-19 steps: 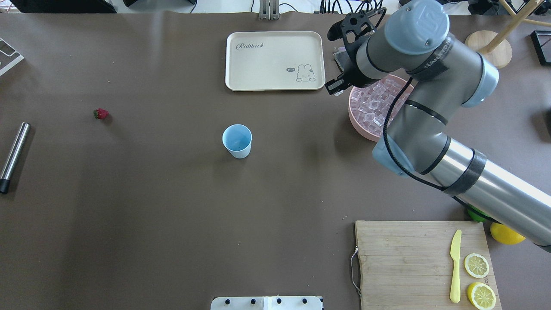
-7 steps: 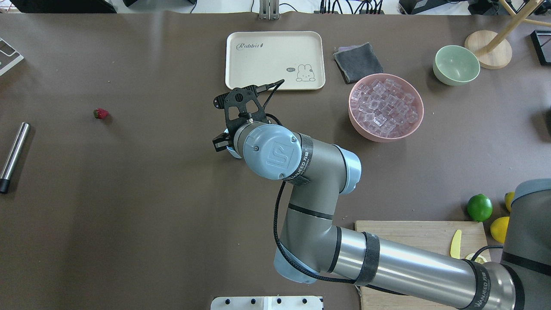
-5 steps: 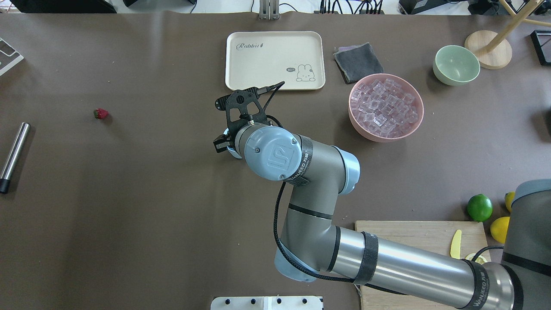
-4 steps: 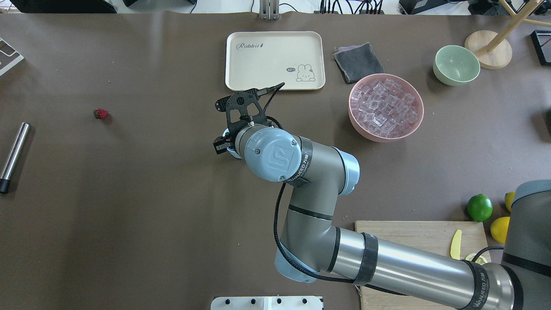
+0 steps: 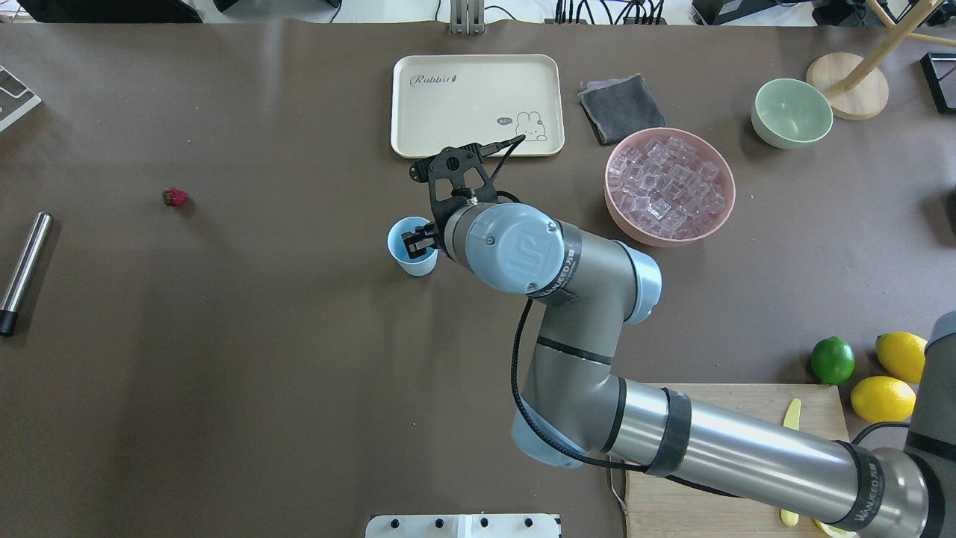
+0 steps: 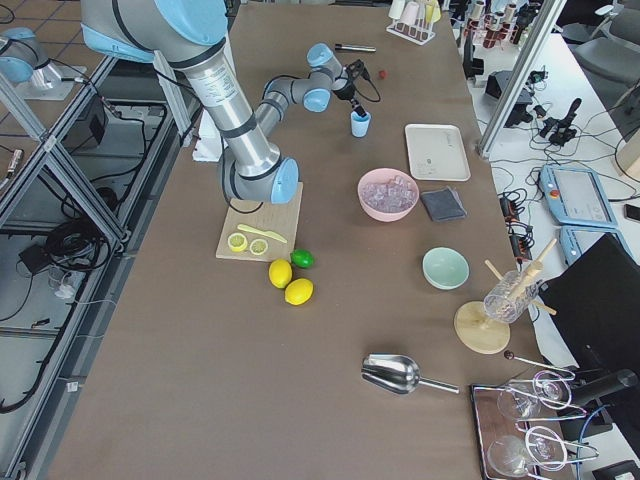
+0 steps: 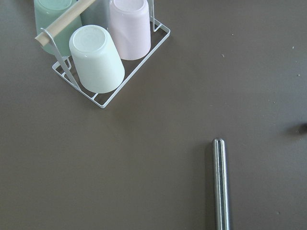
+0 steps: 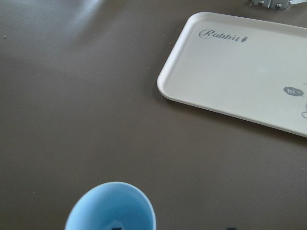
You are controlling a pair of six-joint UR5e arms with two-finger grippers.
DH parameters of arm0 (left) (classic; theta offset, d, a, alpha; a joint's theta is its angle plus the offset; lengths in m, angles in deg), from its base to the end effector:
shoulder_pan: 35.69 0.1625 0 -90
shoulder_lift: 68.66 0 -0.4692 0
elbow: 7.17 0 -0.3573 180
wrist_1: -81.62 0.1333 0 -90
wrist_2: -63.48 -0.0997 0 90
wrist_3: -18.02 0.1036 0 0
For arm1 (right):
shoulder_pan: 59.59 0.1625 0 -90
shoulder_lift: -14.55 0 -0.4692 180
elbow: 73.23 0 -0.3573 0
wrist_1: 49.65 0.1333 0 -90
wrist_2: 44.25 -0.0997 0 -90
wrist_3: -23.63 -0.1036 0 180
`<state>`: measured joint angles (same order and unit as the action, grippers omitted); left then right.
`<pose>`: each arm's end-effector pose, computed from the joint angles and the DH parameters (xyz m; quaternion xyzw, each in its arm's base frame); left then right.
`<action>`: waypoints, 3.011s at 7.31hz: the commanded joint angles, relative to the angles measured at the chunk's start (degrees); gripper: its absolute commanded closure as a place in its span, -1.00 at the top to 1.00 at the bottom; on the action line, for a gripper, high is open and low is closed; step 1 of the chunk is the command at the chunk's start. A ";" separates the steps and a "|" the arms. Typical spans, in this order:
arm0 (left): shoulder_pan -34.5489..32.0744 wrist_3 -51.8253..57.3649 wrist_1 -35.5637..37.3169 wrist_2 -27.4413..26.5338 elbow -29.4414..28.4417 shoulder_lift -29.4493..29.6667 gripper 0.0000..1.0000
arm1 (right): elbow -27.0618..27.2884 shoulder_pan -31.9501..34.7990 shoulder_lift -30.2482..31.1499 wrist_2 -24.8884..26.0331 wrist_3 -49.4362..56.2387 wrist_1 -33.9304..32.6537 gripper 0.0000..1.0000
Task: Mash ice and strawberries in cup
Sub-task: 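Lower and open the right gripper to drop the cube into the cup, then move the right gripper back into the pink bowl of ice, then grasp another ice cube from the bowl with the right gripper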
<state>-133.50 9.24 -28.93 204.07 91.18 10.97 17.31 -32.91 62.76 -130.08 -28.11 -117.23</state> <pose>-0.1055 -0.3772 0.6673 0.1420 0.4229 -0.0607 0.8929 -0.5737 -0.4459 0.2256 0.3132 -0.4350 -0.0658 0.8417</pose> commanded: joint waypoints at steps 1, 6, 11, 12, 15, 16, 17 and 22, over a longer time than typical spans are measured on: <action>-0.01 0.00 -0.01 0.03 0.08 0.09 0.98 | 6.72 6.95 8.00 -9.05 4.77 -0.01 0.43; -0.01 0.00 0.08 0.03 0.35 0.09 0.98 | 4.41 21.12 16.04 -18.22 13.50 -0.10 0.38; -0.27 -0.09 0.17 -0.06 0.26 0.09 0.98 | 1.31 21.75 15.78 -16.82 16.30 -1.32 0.20; -0.36 -0.09 0.25 0.03 0.52 0.00 0.98 | 0.96 21.57 15.25 -16.29 18.49 -2.55 0.20; -0.71 -0.09 0.43 0.03 0.44 0.09 0.98 | -0.09 21.40 14.02 -16.03 21.24 -4.06 0.18; -0.71 0.00 0.43 0.03 0.61 0.00 0.98 | -1.14 21.13 13.85 -16.11 21.15 -3.88 0.18; -0.71 0.00 0.43 0.03 0.70 0.00 0.98 | 0.06 21.22 14.02 -16.55 20.02 -5.10 0.19; -0.71 -0.09 0.43 0.03 0.61 0.09 0.98 | 5.71 20.43 14.46 -20.24 -0.89 -13.82 0.34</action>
<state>-134.21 9.15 -28.50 204.08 91.72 11.05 23.40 -12.31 77.19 -149.23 -24.16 -131.88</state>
